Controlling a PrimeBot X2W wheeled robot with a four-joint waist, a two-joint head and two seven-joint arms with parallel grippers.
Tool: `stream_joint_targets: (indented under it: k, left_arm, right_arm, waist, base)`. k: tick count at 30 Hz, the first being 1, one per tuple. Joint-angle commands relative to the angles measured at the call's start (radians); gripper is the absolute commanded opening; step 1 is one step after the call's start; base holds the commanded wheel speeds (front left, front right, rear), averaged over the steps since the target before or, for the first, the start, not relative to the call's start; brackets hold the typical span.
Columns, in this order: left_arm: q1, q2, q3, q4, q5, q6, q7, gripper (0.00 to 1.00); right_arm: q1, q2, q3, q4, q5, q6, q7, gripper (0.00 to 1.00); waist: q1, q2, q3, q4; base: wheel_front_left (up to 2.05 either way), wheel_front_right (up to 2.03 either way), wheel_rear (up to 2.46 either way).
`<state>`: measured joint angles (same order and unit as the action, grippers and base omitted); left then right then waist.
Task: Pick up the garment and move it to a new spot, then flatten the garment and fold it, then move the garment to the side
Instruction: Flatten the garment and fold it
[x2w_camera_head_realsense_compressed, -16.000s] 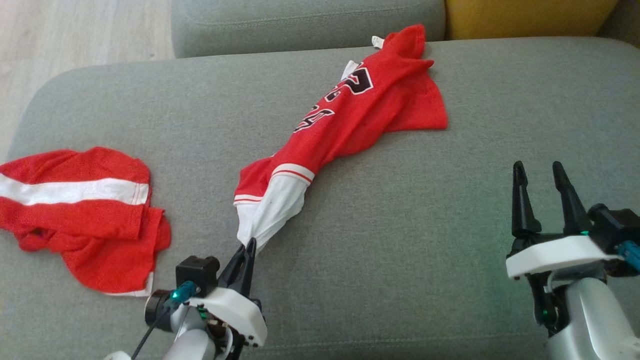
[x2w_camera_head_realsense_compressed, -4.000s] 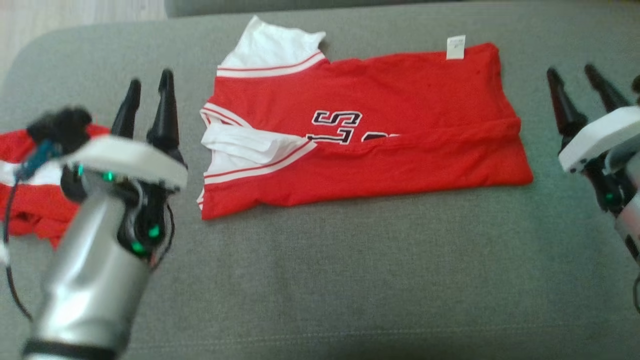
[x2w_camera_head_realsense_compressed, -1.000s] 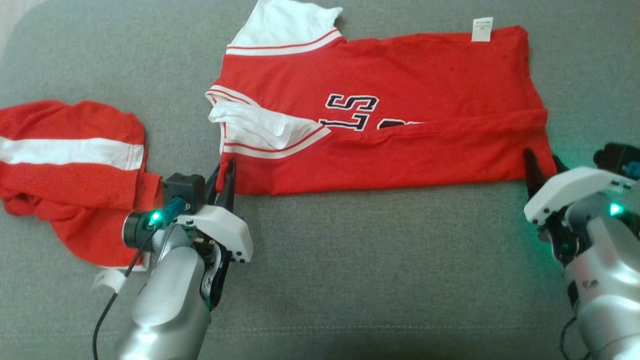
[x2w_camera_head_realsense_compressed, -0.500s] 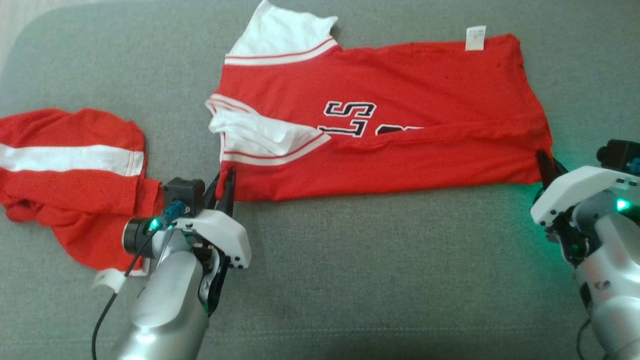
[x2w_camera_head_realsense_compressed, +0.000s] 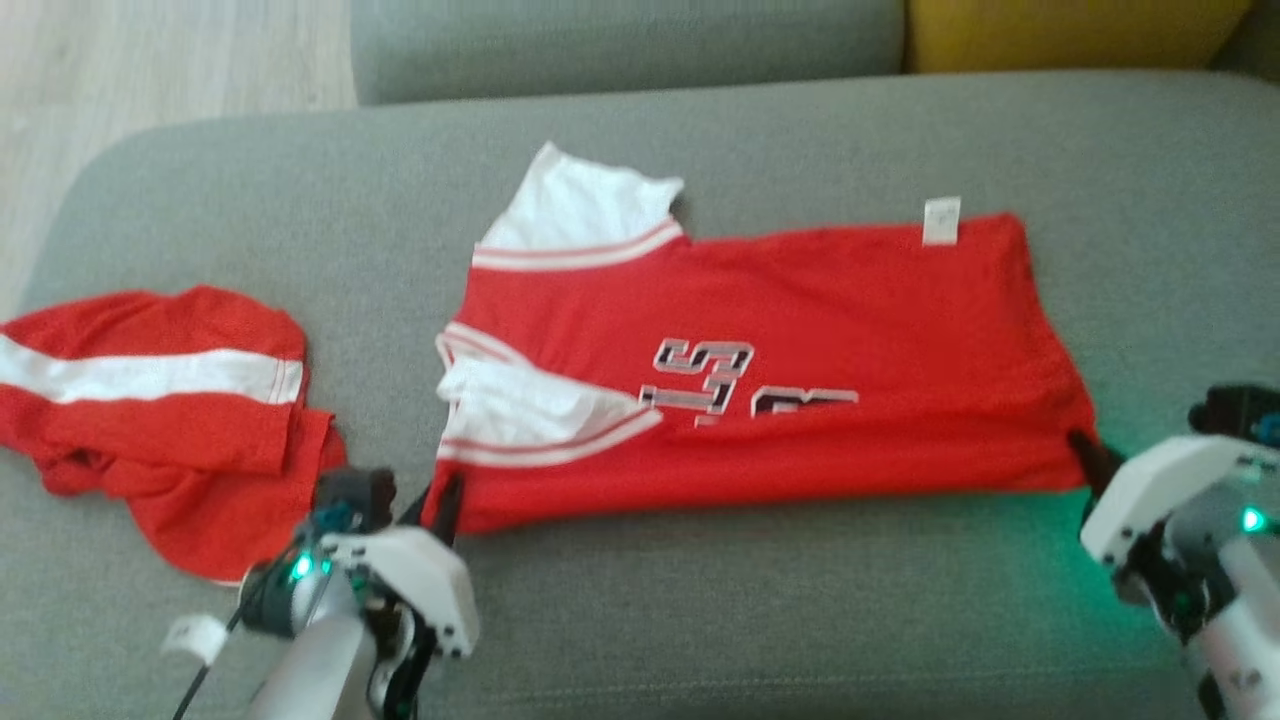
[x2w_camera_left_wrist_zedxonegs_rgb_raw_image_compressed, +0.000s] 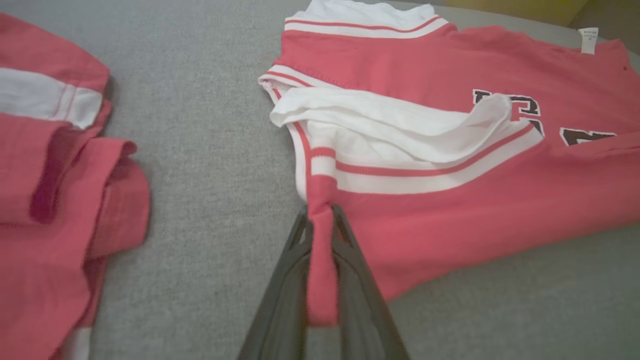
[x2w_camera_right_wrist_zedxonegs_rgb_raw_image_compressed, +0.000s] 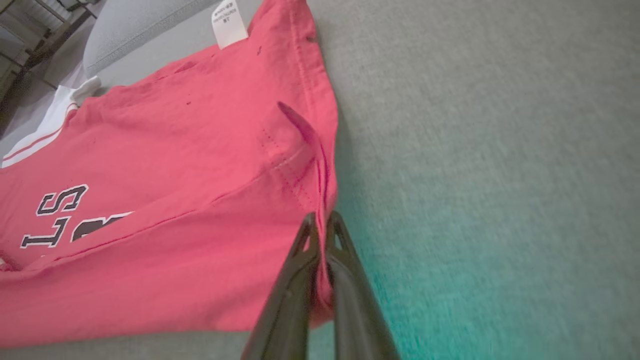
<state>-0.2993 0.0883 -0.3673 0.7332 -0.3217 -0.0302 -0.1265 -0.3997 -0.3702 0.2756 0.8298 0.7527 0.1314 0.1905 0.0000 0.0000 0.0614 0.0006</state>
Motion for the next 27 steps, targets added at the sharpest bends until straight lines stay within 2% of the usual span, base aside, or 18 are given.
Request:
stream_joint_targets:
  k: [1,9,10,11,15,18,22,27]
  left_arm:
    - [0.000,0.042,0.039,-0.040,-0.010,-0.003,0.005,0.00]
    - [0.108,0.072,0.033,-0.128,-0.033,0.000,0.069,0.00]
    - [0.118,0.073,0.030,-0.137,-0.035,0.002,0.082,0.39]
    - [0.126,0.073,0.027,-0.146,-0.036,0.005,0.094,1.00]
    - [0.146,0.072,0.025,-0.178,-0.041,0.017,0.108,1.00]
    - [0.165,0.065,0.040,-0.207,-0.054,0.038,0.095,1.00]
    - [0.179,0.034,0.097,-0.257,-0.092,0.083,-0.010,1.00]
    - [0.137,0.005,0.139,-0.329,-0.113,0.096,-0.113,1.00]
  right_arm:
    - [0.028,-0.038,0.008,-0.042,0.015,-0.001,0.009,0.00]
    - [0.165,-0.035,-0.035,-0.139,0.027,-0.001,0.045,0.00]
    - [0.174,-0.032,-0.046,-0.152,0.023,-0.001,0.043,0.49]
    - [0.182,-0.028,-0.057,-0.165,0.022,-0.001,0.041,1.00]
    - [0.201,-0.013,-0.098,-0.197,0.008,-0.001,0.021,1.00]
    - [0.210,0.030,-0.171,-0.222,0.021,-0.001,-0.010,1.00]
    - [0.233,0.089,-0.227,-0.315,0.034,-0.001,-0.078,1.00]
    - [0.247,0.118,-0.236,-0.441,0.000,-0.001,-0.166,1.00]
  waist:
    - [0.0000,0.0000,-0.031,-0.010]
    - [0.0000,0.0000,-0.072,-0.026]
    - [0.0000,0.0000,-0.072,-0.028]
    - [0.0000,0.0000,-0.072,-0.030]
    - [0.0000,0.0000,-0.070,-0.033]
    - [0.0000,0.0000,-0.069,-0.035]
    - [0.0000,0.0000,-0.063,-0.039]
    - [0.0000,0.0000,-0.010,-0.046]
  base:
    - [0.00,0.00,0.00]
    - [0.00,0.00,0.00]
    - [0.00,0.00,0.00]
    - [0.00,0.00,0.00]
    - [0.00,0.00,0.00]
    - [0.00,0.00,0.00]
    - [0.00,0.00,0.00]
    - [0.00,0.00,0.00]
